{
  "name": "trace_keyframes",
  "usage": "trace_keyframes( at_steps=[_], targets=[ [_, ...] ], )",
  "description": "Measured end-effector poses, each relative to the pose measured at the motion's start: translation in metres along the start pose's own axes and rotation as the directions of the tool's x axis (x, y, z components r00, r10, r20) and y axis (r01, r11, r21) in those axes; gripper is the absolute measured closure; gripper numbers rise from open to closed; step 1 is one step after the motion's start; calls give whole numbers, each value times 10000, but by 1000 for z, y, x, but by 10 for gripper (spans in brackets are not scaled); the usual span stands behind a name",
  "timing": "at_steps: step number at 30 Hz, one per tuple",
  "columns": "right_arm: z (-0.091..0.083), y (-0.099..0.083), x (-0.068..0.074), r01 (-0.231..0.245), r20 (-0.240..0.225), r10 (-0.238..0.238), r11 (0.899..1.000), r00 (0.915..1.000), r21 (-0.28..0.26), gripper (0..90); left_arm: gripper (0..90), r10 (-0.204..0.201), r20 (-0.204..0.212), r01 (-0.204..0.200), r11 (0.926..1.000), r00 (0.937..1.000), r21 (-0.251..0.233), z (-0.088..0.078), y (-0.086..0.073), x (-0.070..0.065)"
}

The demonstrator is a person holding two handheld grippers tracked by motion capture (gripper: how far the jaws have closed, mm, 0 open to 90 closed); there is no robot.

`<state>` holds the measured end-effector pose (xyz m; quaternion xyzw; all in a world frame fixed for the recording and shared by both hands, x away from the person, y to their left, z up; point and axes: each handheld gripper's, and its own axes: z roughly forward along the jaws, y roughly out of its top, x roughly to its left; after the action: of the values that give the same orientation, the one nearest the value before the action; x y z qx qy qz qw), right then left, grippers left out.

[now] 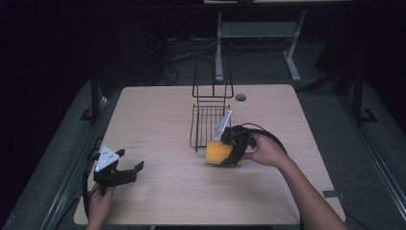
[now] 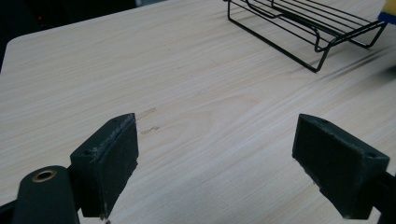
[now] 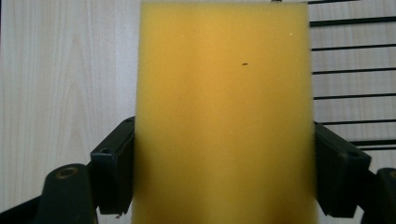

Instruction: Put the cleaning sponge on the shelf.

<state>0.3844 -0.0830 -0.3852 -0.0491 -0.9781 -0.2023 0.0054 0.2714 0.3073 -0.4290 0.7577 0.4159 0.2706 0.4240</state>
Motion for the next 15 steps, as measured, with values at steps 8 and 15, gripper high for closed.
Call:
trace_keyframes(
  at_steps=[8, 15],
  targets=[
    [3, 5, -10, -117, -97, 116, 9999, 9999, -6, 218, 139, 21, -2, -21, 10000, 10000, 35, 0, 0, 1],
    [6, 9, -15, -75, -138, 76, 9999, 9999, 136, 218, 139, 84, -10, -84, 9999, 10000, 107, 1, 0, 0]
  ],
)
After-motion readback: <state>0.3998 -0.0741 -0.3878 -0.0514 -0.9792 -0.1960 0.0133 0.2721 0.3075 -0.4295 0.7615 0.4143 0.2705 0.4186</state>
